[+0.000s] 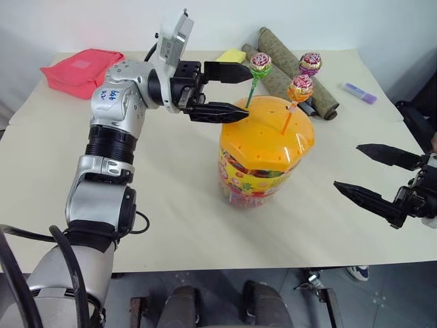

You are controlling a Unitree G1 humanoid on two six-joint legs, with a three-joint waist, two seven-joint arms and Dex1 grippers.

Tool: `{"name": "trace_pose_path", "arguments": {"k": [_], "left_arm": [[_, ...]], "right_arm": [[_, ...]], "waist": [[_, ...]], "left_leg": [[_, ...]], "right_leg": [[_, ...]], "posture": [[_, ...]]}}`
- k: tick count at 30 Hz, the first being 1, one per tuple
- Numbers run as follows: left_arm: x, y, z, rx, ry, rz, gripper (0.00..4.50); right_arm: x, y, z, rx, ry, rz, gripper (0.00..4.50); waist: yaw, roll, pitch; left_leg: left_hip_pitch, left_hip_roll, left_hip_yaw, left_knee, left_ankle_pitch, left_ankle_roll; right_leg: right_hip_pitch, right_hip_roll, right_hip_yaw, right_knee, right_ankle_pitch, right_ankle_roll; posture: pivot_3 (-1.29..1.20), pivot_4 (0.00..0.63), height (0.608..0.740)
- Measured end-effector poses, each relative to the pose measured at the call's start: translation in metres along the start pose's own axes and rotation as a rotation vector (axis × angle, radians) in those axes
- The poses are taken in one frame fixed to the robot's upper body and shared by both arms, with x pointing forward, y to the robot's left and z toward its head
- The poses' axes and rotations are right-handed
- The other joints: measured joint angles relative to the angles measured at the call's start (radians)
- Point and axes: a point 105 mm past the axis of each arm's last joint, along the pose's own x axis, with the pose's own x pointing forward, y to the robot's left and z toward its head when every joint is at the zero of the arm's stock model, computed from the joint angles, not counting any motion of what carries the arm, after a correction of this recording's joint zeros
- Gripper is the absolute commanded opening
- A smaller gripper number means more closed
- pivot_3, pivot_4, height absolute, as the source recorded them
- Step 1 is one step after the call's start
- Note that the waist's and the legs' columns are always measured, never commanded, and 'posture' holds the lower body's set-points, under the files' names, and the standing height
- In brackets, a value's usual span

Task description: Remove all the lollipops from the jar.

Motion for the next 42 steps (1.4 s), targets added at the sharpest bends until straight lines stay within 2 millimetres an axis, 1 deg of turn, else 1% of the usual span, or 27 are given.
{"name": "trace_pose_path", "arguments": {"k": [2, 5, 14, 15, 22, 26, 28, 30, 32, 33, 35, 37, 39, 41, 42], "left_arm": [[0.007, 0.003, -0.001, -0.005, -0.014, -0.005, 3.94], [0.014, 0.005, -0.001, -0.011, -0.03, -0.019, 3.0], [0.015, 0.005, 0.002, -0.019, -0.026, -0.024, 0.14], [0.016, 0.005, 0.004, -0.021, -0.026, -0.025, 0.05], [0.015, 0.009, 0.025, 0.013, -0.07, 0.014, 0.05], [0.009, 0.022, 0.037, 0.005, -0.108, 0.148, 0.05], [-0.001, 0.03, 0.04, -0.016, -0.081, 0.242, 0.05], [-0.017, 0.036, 0.038, -0.034, -0.031, 0.337, 0.05], [-0.026, 0.041, 0.036, -0.045, 0.0, 0.408, 0.05], [-0.036, 0.044, 0.034, -0.055, 0.03, 0.473, 0.05], [-0.061, 0.048, 0.024, -0.08, 0.1, 0.603, 0.05], [-0.087, 0.047, 0.007, -0.123, 0.166, 0.707, 0.05], [-0.111, 0.039, -0.024, -0.208, 0.253, 0.798, 0.05], [-0.123, 0.032, -0.048, -0.281, 0.312, 0.841, 0.05], [-0.127, 0.027, -0.056, -0.302, 0.337, 0.853, 0.05]], "right_arm": [[-0.001, -0.001, 0.005, 0.005, -0.034, -0.015, 4.5], [0.001, 0.002, 0.011, 0.005, -0.058, -0.006, 4.5], [0.002, 0.0, 0.022, 0.014, -0.12, -0.013, 4.5], [0.002, 0.001, 0.022, 0.014, -0.122, -0.011, 4.5], [0.001, 0.0, 0.024, 0.03, -0.136, -0.005, 4.5], [0.001, 0.0, 0.028, 0.03, -0.143, 0.009, 4.5], [-0.001, -0.002, 0.032, 0.03, -0.154, 0.008, 4.5], [-0.003, -0.004, 0.034, 0.042, -0.157, 0.008, 4.5], [-0.003, -0.002, 0.034, 0.054, -0.159, 0.022, 4.5], [-0.003, -0.001, 0.035, 0.066, -0.165, 0.035, 4.5], [-0.006, -0.001, 0.035, 0.08, -0.168, 0.047, 4.5], [-0.011, -0.002, 0.033, 0.09, -0.16, 0.047, 4.5], [-0.017, -0.003, 0.026, 0.101, -0.134, 0.045, 4.5], [-0.019, -0.005, 0.023, 0.104, -0.12, 0.043, 4.5], [-0.02, -0.004, 0.022, 0.104, -0.114, 0.046, 4.5]], "waist": [[0.001, 0.0, 0.0], [0.003, 0.0, 0.0], [0.002, 0.0, 0.0], [0.002, 0.0, 0.0], [0.0, 0.0, 0.0], [0.001, 0.0, 0.0], [0.0, 0.0, 0.0], [0.0, 0.0, 0.0], [-0.001, 0.0, 0.0], [-0.001, 0.0, 0.0], [-0.001, 0.0, 0.0], [-0.002, 0.0, 0.0], [-0.002, 0.0, 0.0], [0.004, -0.001, 0.0], [0.006, -0.001, 0.0]], "left_leg": [[0.0, 0.0, 0.0, 0.0, 0.0, 0.0], [-0.001, 0.0, -0.001, 0.001, 0.0, 0.001], [-0.001, 0.0, -0.001, 0.001, 0.0, 0.001], [-0.002, -0.001, -0.001, 0.001, 0.0, 0.001], [-0.002, 0.0, -0.001, 0.001, 0.0, 0.001], [-0.002, 0.0, -0.002, 0.001, 0.0, 0.001], [-0.002, -0.001, -0.002, 0.001, -0.001, 0.001], [-0.001, 0.0, -0.002, 0.001, 0.0, 0.001], [-0.001, 0.0, -0.002, 0.001, 0.0, 0.001], [-0.001, 0.0, -0.002, 0.001, 0.0, 0.001], [-0.001, 0.0, -0.002, 0.001, 0.0, 0.001], [-0.001, 0.0, -0.001, 0.001, 0.0, 0.001], [-0.001, 0.0, -0.001, 0.001, 0.0, 0.001], [-0.002, -0.001, -0.002, 0.002, -0.001, 0.001], [-0.002, -0.001, -0.002, 0.002, -0.001, 0.001]], "right_leg": [[0.0, 0.0, 0.0, 0.0, 0.0, 0.0], [0.0, 0.0, -0.001, 0.0, 0.0, 0.001], [0.0, 0.0, -0.001, 0.0, 0.0, 0.001], [0.0, 0.0, -0.001, 0.0, 0.0, 0.001], [0.0, 0.0, -0.001, 0.0, 0.0, 0.001], [0.0, -0.001, -0.001, 0.0, 0.0, 0.001], [0.0, -0.001, -0.001, 0.0, 0.0, 0.001], [0.0, 0.0, -0.001, 0.0, 0.0, 0.001], [0.0, 0.0, -0.001, 0.0, 0.0, 0.001], [0.0, 0.0, -0.001, 0.0, 0.0, 0.001], [0.0, 0.0, -0.001, 0.0, 0.0, 0.001], [0.0, 0.0, -0.001, 0.0, 0.0, 0.001], [0.0, 0.0, 0.0, 0.0, 0.0, 0.001], [0.0, -0.001, -0.001, 0.0, 0.001, 0.001], [0.0, -0.001, -0.001, 0.0, 0.001, 0.001]], "posture": [[0.0, 0.15, 0.74], [0.0, 0.15, 0.74], [0.0, 0.15, 0.74], [0.0, 0.15, 0.74], [0.0, 0.15, 0.74], [0.0, 0.15, 0.74], [0.0, 0.15, 0.74], [0.0, 0.15, 0.74], [0.0, 0.15, 0.74], [0.0, 0.15, 0.74], [0.0, 0.15, 0.74], [0.0, 0.15, 0.74], [0.0, 0.15, 0.74], [0.0, 0.15, 0.74], [0.0, 0.15, 0.74]]}}
